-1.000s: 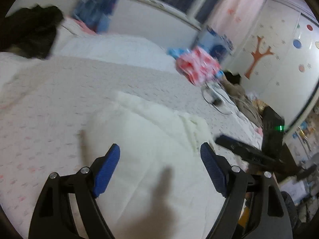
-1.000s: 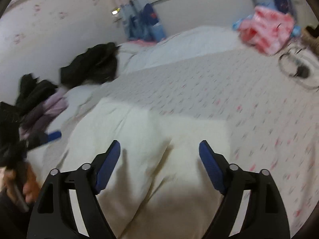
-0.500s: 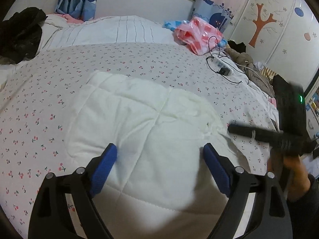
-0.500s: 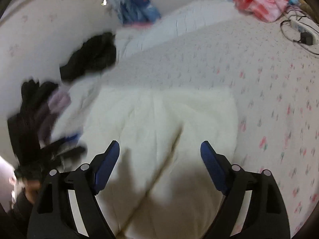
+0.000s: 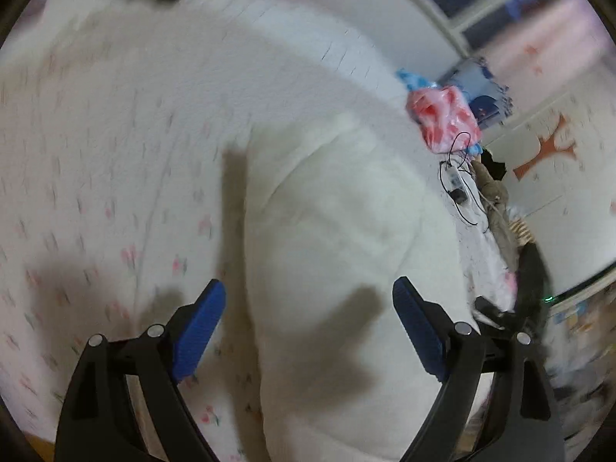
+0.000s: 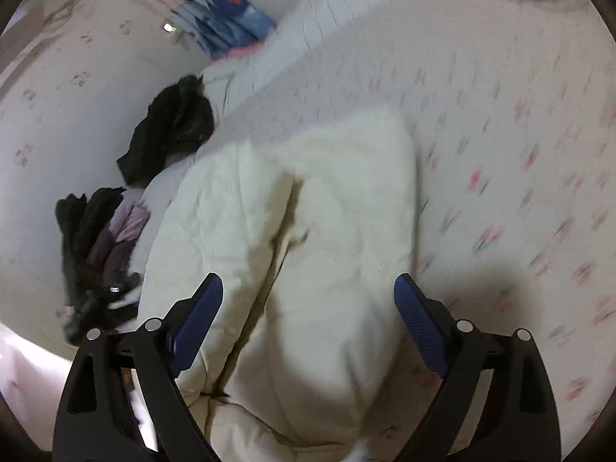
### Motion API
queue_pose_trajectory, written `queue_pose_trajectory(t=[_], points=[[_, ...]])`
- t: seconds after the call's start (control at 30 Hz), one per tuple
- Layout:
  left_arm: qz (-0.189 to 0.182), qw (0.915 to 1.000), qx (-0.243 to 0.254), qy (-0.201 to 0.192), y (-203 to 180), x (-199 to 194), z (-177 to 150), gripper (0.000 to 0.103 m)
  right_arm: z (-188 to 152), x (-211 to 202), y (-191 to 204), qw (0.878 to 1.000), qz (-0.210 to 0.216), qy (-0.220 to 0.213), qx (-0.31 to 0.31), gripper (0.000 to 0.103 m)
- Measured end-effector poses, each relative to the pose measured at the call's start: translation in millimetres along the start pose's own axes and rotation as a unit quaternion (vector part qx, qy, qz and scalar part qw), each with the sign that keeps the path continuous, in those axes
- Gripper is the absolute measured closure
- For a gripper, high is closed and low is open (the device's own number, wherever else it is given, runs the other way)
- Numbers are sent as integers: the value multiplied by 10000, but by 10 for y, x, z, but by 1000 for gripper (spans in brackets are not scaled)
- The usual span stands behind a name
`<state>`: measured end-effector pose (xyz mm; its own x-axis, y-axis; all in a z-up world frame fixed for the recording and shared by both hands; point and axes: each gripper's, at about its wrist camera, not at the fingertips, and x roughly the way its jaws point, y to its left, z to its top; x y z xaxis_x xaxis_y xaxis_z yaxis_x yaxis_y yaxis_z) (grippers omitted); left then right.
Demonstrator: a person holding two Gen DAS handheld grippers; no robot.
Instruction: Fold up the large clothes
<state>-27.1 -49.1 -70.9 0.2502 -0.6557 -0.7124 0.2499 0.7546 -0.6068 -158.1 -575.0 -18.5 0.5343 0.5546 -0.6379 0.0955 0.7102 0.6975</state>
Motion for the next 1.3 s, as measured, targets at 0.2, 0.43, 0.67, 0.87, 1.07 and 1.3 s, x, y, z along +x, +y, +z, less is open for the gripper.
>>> queue_pose_trajectory(t=[0.2,0.43,0.67,0.87,1.07,1.3], points=[[-209,9983,413,353,-266,266,-190,7,-51,175,48,9982,528,246,103,6],[-6,9961,864,179,-527,267,-229,10,-154,340,183,9987,265,428,-24,6],[461,9819,1666,-775,-697,-378,-123,22,-61,508,751,9912,1135,278,-618,6],[801,9868,1382,-257,-117,-159,-266,21,-206,755,771,9881,722,899,-1016,6],[743,9879,1330,-300,-111,-97,-243,13,339,318,902,9940,499,-350,-907,6],[549,9920,1129,-140,-69,-65,-231,8,643,1209,594,9954,-54,846,-442,6]])
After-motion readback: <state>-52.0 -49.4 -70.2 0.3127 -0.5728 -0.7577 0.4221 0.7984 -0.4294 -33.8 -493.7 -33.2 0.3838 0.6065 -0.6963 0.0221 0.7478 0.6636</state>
